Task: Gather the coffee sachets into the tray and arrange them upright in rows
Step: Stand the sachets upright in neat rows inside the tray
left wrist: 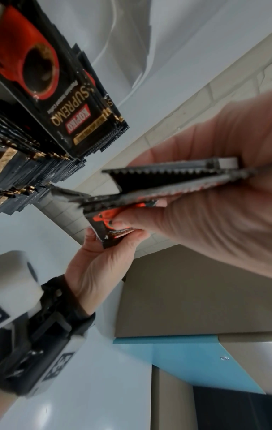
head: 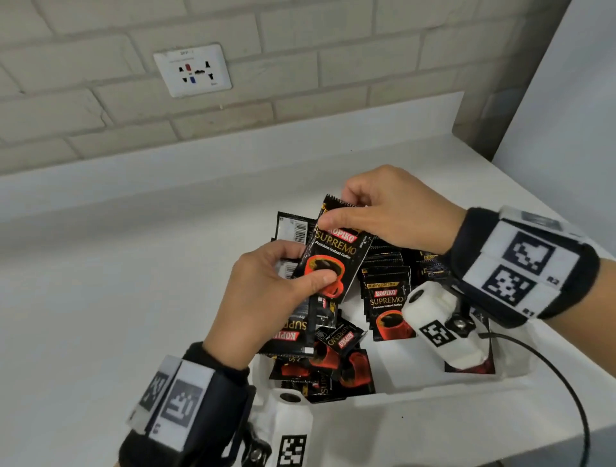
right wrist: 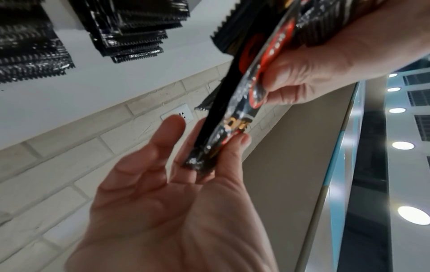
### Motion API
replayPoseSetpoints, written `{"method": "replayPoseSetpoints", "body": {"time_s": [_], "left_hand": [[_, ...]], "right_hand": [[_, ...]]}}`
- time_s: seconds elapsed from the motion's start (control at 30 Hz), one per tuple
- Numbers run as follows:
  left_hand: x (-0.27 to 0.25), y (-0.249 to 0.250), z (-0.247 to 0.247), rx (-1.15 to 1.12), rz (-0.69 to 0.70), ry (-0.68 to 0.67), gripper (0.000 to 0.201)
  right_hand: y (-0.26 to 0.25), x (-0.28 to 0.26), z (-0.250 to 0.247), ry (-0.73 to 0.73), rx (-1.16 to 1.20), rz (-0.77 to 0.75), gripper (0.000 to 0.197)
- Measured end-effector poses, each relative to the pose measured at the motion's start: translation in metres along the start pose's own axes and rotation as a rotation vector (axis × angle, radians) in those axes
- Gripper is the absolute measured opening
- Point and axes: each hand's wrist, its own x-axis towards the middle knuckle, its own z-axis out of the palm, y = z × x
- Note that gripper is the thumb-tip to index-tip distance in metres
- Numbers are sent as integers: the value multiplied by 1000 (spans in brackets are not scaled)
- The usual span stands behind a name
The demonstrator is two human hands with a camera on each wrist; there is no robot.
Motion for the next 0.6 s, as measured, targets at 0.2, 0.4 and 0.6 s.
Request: {"method": "replayPoseSetpoints", "body": {"time_s": [0.2, 0.4, 0.6], "left_hand": [[0, -2, 3, 35, -8, 24, 27], [4, 0, -10, 28, 27, 59, 27], [1, -8, -46, 23, -15, 191, 27]], "right_hand": [[-1, -4, 1, -23, -28, -52, 38], [-11, -4, -9, -186, -84, -130, 24], [-6, 10, -6, -231, -295, -77, 28]]}}
